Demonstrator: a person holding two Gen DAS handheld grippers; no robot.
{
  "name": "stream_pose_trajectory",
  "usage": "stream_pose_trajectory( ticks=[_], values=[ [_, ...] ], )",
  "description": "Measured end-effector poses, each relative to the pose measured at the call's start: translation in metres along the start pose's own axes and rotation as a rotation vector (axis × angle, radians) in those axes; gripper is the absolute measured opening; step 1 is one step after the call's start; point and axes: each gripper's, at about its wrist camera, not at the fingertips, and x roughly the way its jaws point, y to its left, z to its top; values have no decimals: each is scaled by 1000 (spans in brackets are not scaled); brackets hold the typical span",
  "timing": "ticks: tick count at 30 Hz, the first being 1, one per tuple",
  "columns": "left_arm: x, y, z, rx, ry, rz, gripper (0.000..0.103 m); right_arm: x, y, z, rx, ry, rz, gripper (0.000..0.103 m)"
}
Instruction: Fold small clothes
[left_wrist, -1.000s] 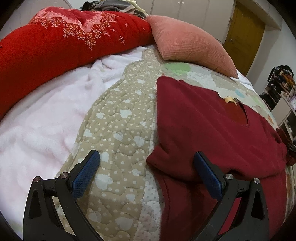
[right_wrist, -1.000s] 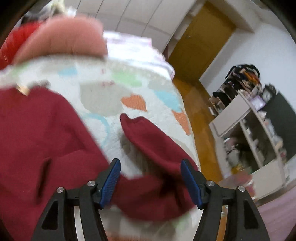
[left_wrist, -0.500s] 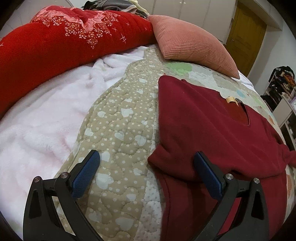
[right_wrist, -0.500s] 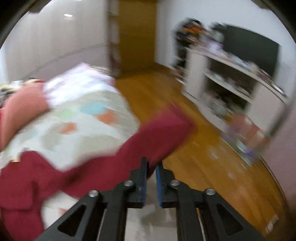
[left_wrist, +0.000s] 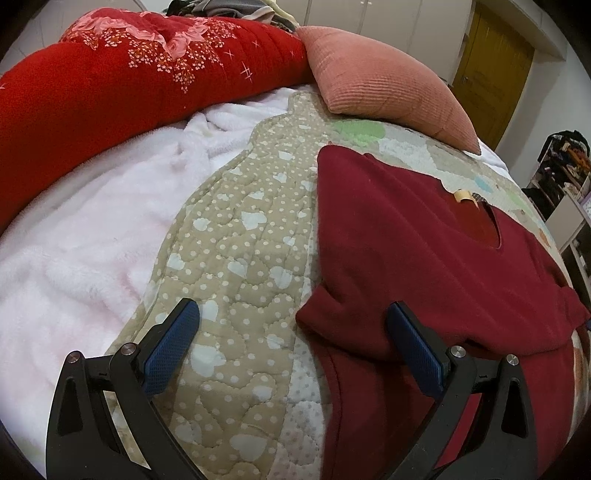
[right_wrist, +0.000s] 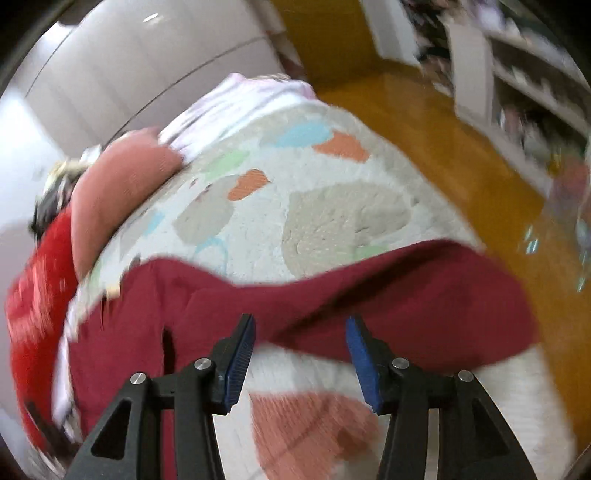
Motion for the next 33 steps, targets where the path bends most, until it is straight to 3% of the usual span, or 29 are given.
stream_pose_trajectory(
  ticks=[1,3,5,9,14,17,19,21,23,27,29,33],
  values=[
    [0,0,0,0,2,0,102,10,-6,2,52,-1,24,44],
    [0,0,0,-1,1,-1,102,21,-18,10,144,-18,86,9],
    [0,0,0,-1,1,-1,102,13,-23,7,194,-40,148,7],
    [-1,0,0,-1,-1,2,102,-43,-12,-30,31,-85,187,6],
    [-1,0,0,1,-2,5,102,-52,-13,-100,-7,11,227,6],
    [-1,0,0,-2,-5,4,102,-34,-17,-129,-24,81,161,6],
    [-2,0,0,-3,-6,4,102,-50,-23,-137,-56,54,131,10],
    [-2,0,0,-2,-3,6,102,-79,-33,-137,-55,-3,81,38],
    [-2,1,-1,-3,-3,6,102,-104,-45,-133,-34,-81,32,48],
    [-2,0,-1,-3,-3,7,102,-130,-78,-107,125,-178,14,54],
    [-1,0,-1,-1,-2,8,102,-124,-88,-97,210,-162,14,62],
    [-1,1,-1,-1,0,9,102,-110,-87,-74,259,-134,-14,62]
  ],
)
